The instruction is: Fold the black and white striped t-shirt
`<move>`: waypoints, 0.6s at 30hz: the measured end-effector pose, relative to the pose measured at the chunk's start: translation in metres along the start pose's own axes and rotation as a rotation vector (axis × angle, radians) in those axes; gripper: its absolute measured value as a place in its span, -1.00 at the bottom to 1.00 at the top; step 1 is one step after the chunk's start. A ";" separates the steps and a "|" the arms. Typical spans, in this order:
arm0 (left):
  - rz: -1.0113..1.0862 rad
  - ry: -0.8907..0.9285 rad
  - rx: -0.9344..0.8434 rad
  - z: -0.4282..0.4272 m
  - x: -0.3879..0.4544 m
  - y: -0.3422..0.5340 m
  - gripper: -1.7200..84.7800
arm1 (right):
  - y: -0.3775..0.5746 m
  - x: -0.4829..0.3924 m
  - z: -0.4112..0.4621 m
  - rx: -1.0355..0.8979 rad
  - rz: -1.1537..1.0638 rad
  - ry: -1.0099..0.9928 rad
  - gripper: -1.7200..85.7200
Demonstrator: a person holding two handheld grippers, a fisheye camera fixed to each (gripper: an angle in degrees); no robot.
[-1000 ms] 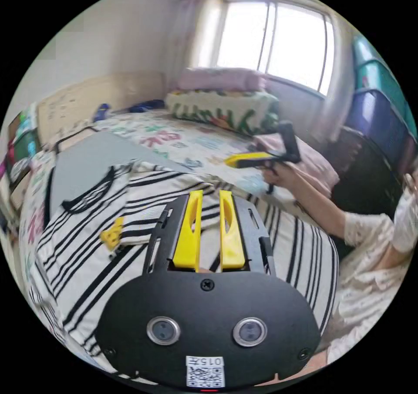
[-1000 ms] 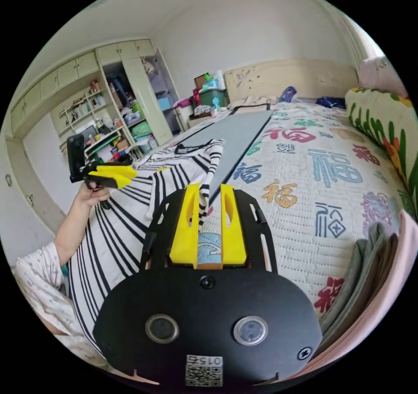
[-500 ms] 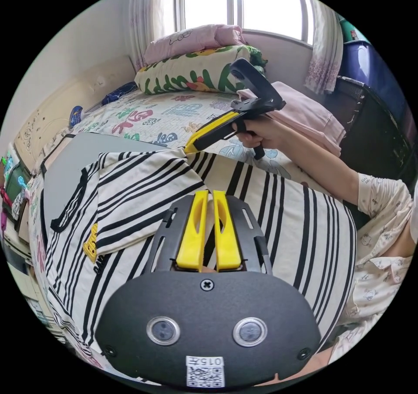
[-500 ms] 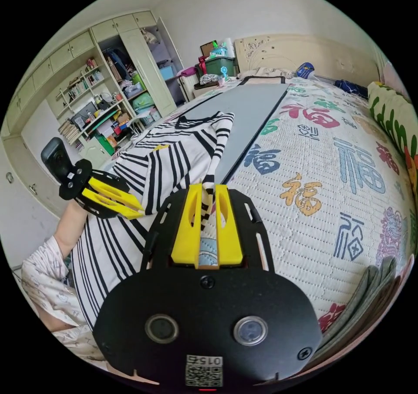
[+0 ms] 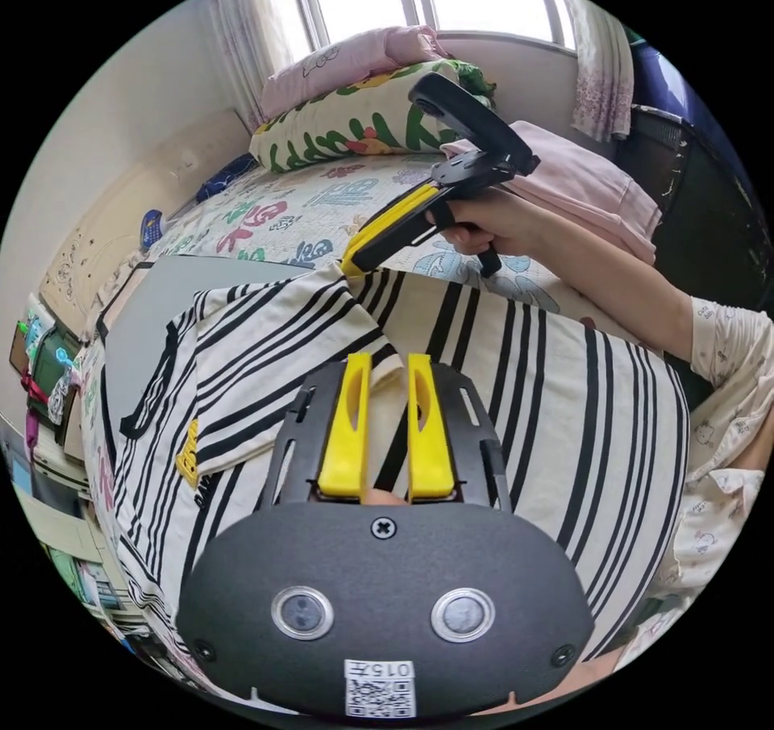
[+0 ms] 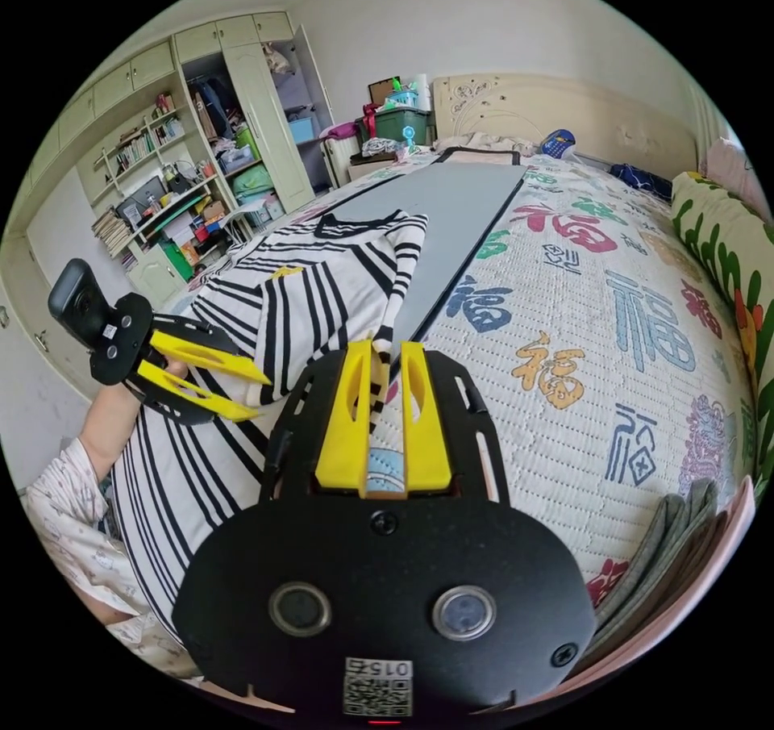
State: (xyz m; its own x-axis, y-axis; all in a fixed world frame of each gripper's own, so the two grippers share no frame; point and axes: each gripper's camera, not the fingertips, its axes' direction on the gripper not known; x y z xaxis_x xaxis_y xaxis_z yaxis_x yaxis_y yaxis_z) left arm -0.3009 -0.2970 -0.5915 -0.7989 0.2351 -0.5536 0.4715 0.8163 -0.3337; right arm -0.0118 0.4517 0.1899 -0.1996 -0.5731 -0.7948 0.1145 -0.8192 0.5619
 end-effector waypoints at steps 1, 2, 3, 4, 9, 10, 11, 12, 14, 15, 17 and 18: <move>0.003 -0.005 -0.001 -0.002 0.001 -0.005 -0.88 | 0.001 0.007 0.003 -0.003 -0.001 0.001 -0.82; 0.011 -0.006 -0.001 -0.003 0.002 -0.010 -0.91 | 0.002 0.014 0.006 -0.006 -0.001 0.000 -0.84; 0.016 -0.008 0.000 -0.004 0.002 -0.012 -0.92 | 0.003 0.018 0.008 -0.007 0.000 -0.002 -0.85; 0.027 -0.010 0.004 -0.007 0.003 -0.017 -0.93 | 0.005 0.026 0.010 -0.008 0.001 -0.011 -0.87; 0.045 0.027 0.011 -0.014 -0.002 -0.046 -0.94 | 0.013 0.055 0.020 -0.040 0.025 0.045 -0.91; 0.044 0.031 0.005 -0.014 -0.003 -0.055 -0.93 | 0.015 0.060 0.025 -0.058 0.021 0.064 -0.91; 0.031 0.038 0.005 -0.016 -0.007 -0.064 -0.92 | 0.017 0.066 0.025 -0.056 0.019 0.069 -0.90; 0.025 0.048 0.006 -0.017 -0.009 -0.069 -0.92 | 0.019 0.069 0.025 -0.054 0.017 0.067 -0.89; -0.014 0.123 0.067 -0.034 -0.028 -0.084 -0.88 | 0.031 0.092 0.015 -0.024 0.043 0.041 -0.84; -0.034 0.138 0.098 -0.042 -0.035 -0.087 -0.87 | 0.034 0.098 0.011 -0.012 0.049 0.031 -0.83; -0.183 0.133 0.237 -0.076 -0.073 -0.092 -0.83 | 0.052 0.119 -0.012 0.039 0.054 0.011 -0.82; -0.242 0.114 0.267 -0.083 -0.085 -0.091 -0.82 | 0.057 0.122 -0.018 0.052 0.052 0.016 -0.82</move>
State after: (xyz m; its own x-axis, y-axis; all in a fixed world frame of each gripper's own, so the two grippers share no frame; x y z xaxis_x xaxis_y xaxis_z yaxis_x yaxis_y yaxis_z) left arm -0.3071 -0.3473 -0.4506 -0.9283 0.1221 -0.3511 0.3331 0.6924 -0.6400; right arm -0.0122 0.3348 0.1205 -0.1785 -0.6159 -0.7674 0.0735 -0.7861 0.6138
